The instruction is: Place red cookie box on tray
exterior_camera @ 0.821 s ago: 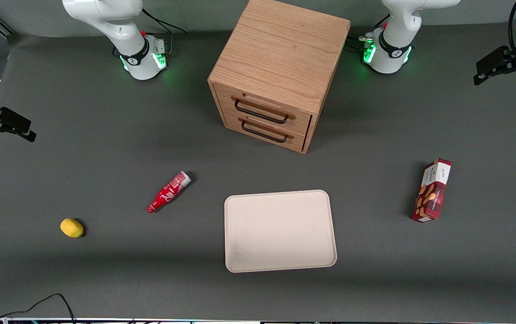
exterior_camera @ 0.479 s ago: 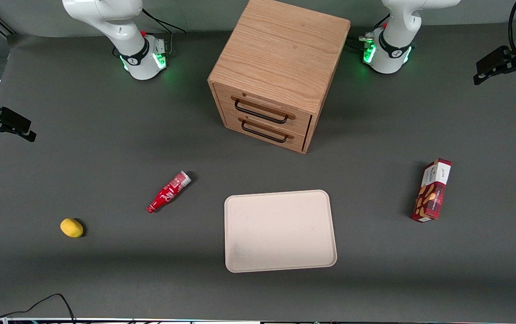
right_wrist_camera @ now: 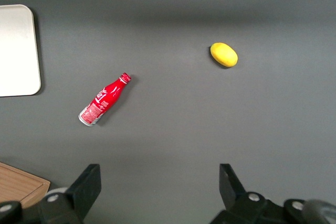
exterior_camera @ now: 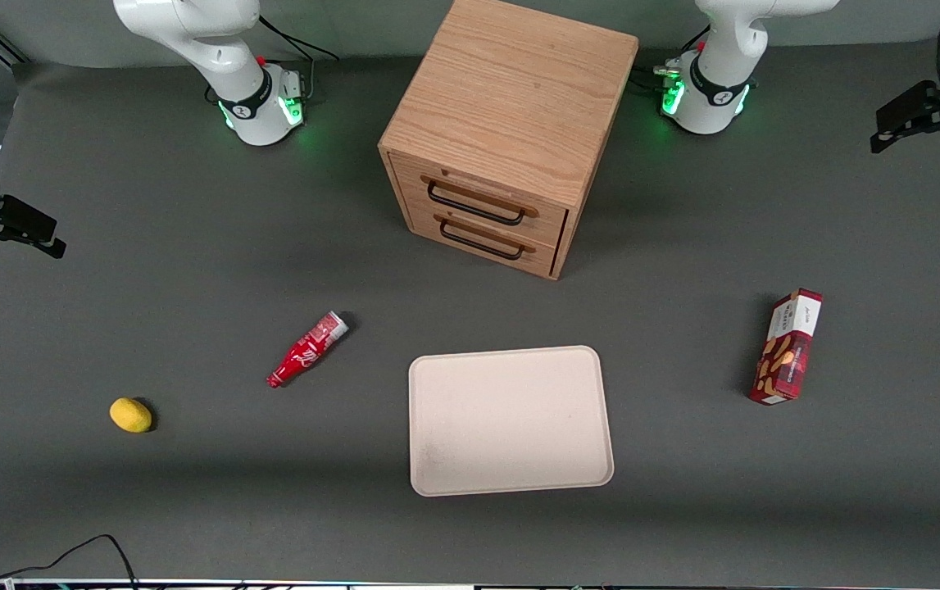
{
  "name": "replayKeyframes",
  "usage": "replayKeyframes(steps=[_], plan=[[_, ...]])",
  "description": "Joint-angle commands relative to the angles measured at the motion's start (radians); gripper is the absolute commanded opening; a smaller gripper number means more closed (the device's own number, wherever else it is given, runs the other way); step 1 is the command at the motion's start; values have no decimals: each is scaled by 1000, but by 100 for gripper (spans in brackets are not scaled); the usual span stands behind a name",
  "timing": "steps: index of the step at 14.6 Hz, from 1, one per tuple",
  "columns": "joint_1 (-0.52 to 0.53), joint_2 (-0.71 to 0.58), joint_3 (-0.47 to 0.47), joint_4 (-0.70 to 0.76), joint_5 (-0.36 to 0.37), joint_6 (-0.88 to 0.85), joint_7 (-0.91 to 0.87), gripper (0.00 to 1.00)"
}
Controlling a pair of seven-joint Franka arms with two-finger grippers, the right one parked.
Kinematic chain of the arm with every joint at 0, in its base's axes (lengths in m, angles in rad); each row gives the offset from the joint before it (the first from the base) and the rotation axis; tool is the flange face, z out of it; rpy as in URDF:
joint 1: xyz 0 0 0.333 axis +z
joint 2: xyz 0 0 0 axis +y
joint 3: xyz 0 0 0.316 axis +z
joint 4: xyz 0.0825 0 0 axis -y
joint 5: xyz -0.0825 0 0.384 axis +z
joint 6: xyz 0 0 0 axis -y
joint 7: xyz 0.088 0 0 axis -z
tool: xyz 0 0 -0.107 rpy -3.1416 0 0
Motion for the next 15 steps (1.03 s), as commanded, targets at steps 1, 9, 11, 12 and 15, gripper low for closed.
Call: replayKeyframes(steps=[1,9,11,12,15], plan=[[1,74,41,13,58,35,191,100],[6,324,126,-157,-67,361,507,100],[6,343,126,-266,-108,510,535,100],[4,355,124,-312,-131,585,553,100],[-2,425,115,-360,-161,751,564,100]])
